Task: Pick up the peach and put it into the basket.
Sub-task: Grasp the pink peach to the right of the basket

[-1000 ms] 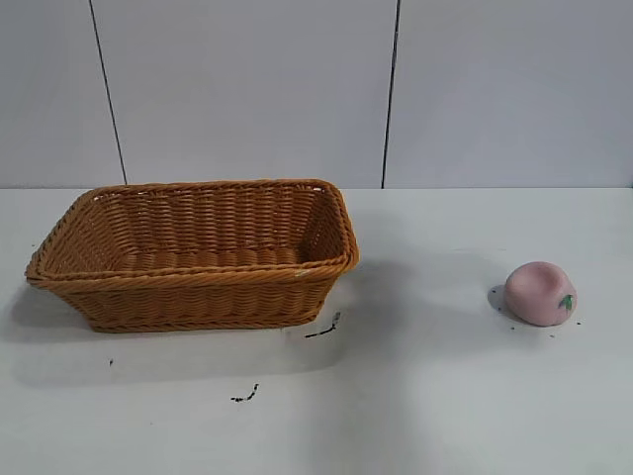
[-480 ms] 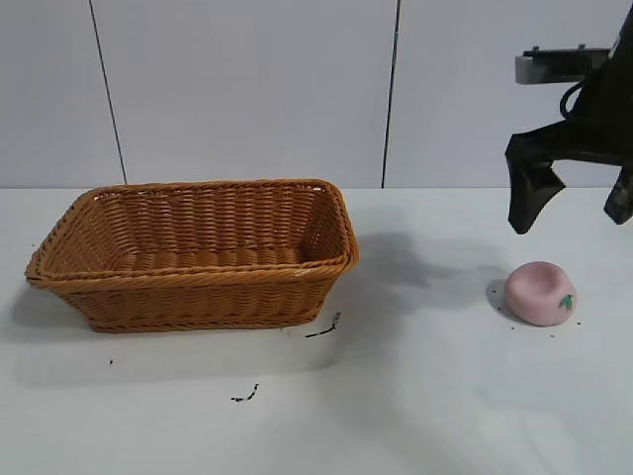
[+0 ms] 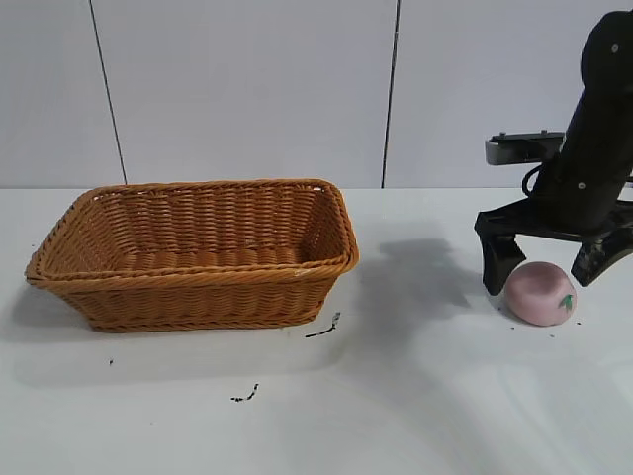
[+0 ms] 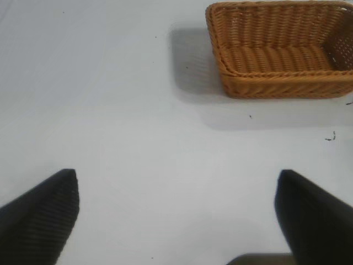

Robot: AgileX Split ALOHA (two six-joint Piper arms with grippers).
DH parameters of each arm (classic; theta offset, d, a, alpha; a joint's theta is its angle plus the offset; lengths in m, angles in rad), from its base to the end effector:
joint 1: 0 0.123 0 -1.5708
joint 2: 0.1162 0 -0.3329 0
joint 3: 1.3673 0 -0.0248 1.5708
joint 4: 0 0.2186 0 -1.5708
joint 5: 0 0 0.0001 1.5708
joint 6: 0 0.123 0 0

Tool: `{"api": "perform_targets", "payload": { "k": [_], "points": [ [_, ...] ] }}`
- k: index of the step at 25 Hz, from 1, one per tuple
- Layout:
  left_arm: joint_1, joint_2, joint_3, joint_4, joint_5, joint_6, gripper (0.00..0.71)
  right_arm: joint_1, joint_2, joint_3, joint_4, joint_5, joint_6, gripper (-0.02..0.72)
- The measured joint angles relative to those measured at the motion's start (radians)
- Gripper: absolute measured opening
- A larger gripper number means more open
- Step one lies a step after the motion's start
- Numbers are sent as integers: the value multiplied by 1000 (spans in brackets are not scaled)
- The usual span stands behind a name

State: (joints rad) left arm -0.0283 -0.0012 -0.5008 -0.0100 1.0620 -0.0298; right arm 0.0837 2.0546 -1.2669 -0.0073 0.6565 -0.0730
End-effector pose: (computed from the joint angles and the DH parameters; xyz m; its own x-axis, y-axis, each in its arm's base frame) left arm -0.0533 0.0004 0.2472 -0.4561 -0.0218 -0.8897 0.0203 0.9992 -0.0348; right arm 0.3958 0.0327 0.1556 -0.9643 -0.1599 -0.2113 -0.1590 0.9870 -0.0211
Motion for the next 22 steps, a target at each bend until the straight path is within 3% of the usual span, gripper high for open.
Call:
{"api": "perform_targets", "payload": {
  "k": [6,10,13,17,19,22],
  "points": [
    [0,0,0,0,0,0,693,0,8,0,0,-8,1,693],
    [0,0,0,0,0,0,693,0,8,0,0,-8,13,618],
    [0,0,0,0,0,0,693,0,8,0,-6,0,18,466],
    [0,0,0,0,0,0,693,0,8,0,-27,24,19,48],
    [0,0,0,0,0,0,693,0,5,-6,-35,28,19,-17],
    [0,0,0,0,0,0,693,0,2,-41,-49,88,17,-17]
  ]
}}
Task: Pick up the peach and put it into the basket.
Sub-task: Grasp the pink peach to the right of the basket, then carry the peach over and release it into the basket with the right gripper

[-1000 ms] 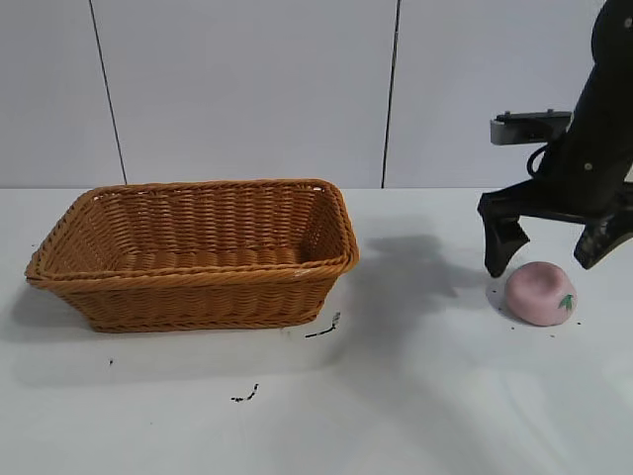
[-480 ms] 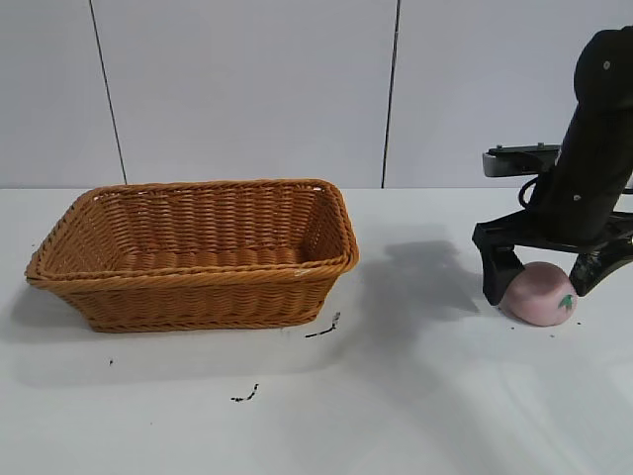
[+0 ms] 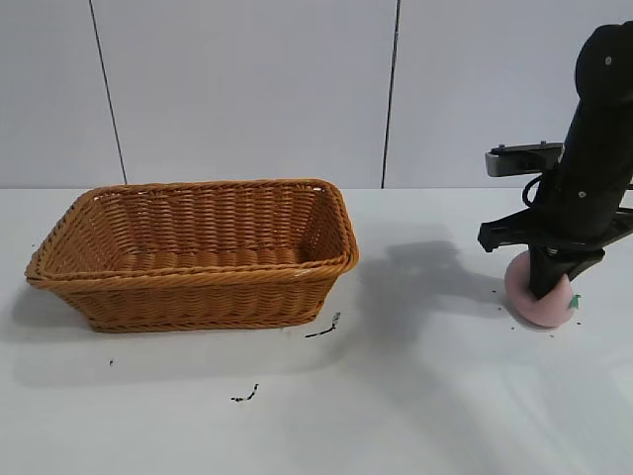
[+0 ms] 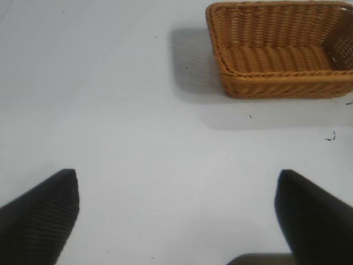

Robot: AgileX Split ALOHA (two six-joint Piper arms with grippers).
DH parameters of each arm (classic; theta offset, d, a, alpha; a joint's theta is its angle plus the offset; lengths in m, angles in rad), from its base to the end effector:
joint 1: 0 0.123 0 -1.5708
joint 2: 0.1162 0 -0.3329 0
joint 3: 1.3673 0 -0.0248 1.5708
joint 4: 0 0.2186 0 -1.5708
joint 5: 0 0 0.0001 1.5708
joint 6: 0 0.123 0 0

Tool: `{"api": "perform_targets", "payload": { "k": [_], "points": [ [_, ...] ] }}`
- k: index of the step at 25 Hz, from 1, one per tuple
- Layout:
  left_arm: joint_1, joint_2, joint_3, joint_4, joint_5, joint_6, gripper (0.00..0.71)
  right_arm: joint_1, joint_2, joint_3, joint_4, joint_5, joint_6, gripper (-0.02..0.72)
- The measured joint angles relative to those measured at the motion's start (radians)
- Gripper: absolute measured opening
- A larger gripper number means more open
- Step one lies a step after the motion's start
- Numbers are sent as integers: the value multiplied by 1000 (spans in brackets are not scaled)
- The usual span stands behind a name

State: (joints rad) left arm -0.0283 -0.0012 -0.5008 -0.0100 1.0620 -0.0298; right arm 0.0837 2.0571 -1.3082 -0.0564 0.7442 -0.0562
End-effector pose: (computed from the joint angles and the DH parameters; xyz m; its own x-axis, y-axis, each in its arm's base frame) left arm -0.0533 0.0004 0.2472 -0.4561 -0.0218 -0.8897 0.0203 0.9992 -0.0348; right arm 0.3956 0.0285 0.1613 -0.9706 -0.1793 -0.1606 -0.1728 0.9835 -0.0536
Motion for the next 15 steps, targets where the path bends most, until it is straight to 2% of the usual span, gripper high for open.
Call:
{"api": "perform_targets", "payload": {
  "k": [6,11,15],
  "points": [
    [0,0,0,0,0,0,693,0,-89,-177,-4,212,-2,-17],
    [0,0,0,0,0,0,693,8,-171,-362,-1,322,-31,-17],
    [0,0,0,0,0,0,693,41,-170,-480,5,360,-31,-17]
  ]
}}
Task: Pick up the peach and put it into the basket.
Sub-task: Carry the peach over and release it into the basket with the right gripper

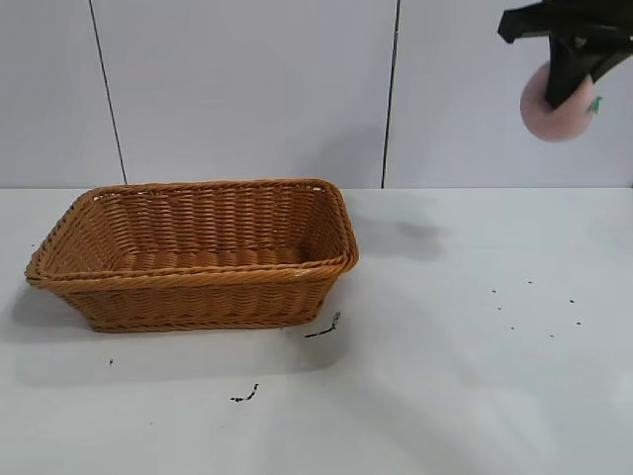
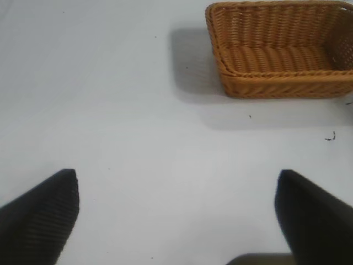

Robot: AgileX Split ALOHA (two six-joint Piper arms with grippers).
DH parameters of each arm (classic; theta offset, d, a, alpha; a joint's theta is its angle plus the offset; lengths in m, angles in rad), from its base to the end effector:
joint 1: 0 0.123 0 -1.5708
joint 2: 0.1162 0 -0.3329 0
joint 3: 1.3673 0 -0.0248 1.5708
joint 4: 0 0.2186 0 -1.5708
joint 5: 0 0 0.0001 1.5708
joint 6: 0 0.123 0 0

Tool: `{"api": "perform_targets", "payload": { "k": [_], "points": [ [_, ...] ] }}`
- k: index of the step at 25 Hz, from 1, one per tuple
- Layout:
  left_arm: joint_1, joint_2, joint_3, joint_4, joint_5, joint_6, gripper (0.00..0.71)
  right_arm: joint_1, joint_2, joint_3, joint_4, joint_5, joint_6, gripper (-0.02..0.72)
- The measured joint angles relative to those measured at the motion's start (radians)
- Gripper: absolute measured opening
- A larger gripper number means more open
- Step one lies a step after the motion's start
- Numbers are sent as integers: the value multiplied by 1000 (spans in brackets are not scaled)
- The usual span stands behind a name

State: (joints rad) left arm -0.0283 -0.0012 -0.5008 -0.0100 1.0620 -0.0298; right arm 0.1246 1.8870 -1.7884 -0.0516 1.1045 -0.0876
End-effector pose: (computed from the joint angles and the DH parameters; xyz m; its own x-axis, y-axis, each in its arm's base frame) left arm -0.0533 0.0004 0.2472 -0.4561 -0.0218 -0.8897 0.0203 0.9992 -0.0348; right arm 0.4098 0.0456 0.3372 -0.8741 -0.2208 -0.4327 -0.2019 0.9753 -0.0898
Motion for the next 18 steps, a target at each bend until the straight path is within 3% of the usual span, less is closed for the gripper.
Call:
{"api": "perform_targets", "payload": {
  "k": [6,11,18],
  "points": [
    [0,0,0,0,0,0,693,113,59,-155,37,3,1,-17],
    [0,0,0,0,0,0,693,268,139,-269,65,0,1,-17],
    [0,0,0,0,0,0,693,434,266,-290,75,-83,1,-17]
  ]
}}
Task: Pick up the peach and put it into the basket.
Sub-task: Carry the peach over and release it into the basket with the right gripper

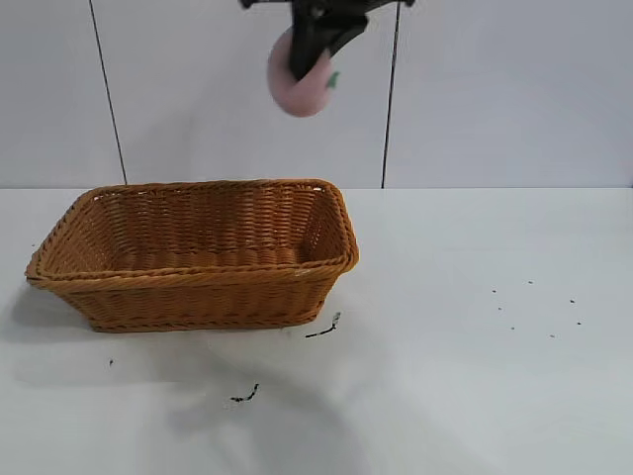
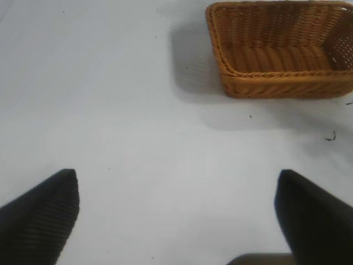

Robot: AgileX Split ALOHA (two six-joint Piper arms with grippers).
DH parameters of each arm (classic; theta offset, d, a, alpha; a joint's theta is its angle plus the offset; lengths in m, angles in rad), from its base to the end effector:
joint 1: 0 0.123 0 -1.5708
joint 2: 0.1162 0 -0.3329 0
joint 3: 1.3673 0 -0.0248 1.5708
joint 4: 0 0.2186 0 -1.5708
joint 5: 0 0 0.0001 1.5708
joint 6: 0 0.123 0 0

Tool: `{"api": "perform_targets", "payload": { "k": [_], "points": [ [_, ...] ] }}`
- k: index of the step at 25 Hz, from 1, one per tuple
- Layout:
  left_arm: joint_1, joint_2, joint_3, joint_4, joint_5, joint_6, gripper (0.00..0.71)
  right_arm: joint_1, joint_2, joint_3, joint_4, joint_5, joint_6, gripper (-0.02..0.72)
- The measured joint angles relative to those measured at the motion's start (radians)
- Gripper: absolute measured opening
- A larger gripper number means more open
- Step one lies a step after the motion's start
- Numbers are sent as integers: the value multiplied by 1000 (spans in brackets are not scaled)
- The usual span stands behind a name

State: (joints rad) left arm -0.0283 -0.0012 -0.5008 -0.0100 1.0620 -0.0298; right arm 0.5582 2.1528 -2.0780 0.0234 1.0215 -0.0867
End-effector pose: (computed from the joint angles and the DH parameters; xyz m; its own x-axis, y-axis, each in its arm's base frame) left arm -0.0533 0.0004 0.2472 -0.4561 -0.0218 -0.8897 0.0203 0.9992 -0.0348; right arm 0.4209 0.2657 0.3014 -0.6757 -0.5097 -0.5326 -0.5905 0.8067 -0.0228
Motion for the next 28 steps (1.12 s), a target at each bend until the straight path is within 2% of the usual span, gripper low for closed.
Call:
{"api": "perform_targets", "payload": {
  "k": [9,15,17,21,22,24,28],
  "points": [
    [0,0,0,0,0,0,693,26,227,0,17,-134,0,-17],
    [0,0,0,0,0,0,693,26,286,0,35,-152,0,1],
    [0,0,0,0,0,0,693,26,286,0,36,-154,0,100],
    [0,0,0,0,0,0,693,26,286,0,38,-159,-3,529],
    [0,0,0,0,0,0,693,26,286,0,38,-160,-9,587],
    [0,0,0,0,0,0,693,26,282,-8,38,-158,-16,657],
    [0,0,0,0,0,0,693,26,263,-85,39,-86,-17,687]
  ]
}}
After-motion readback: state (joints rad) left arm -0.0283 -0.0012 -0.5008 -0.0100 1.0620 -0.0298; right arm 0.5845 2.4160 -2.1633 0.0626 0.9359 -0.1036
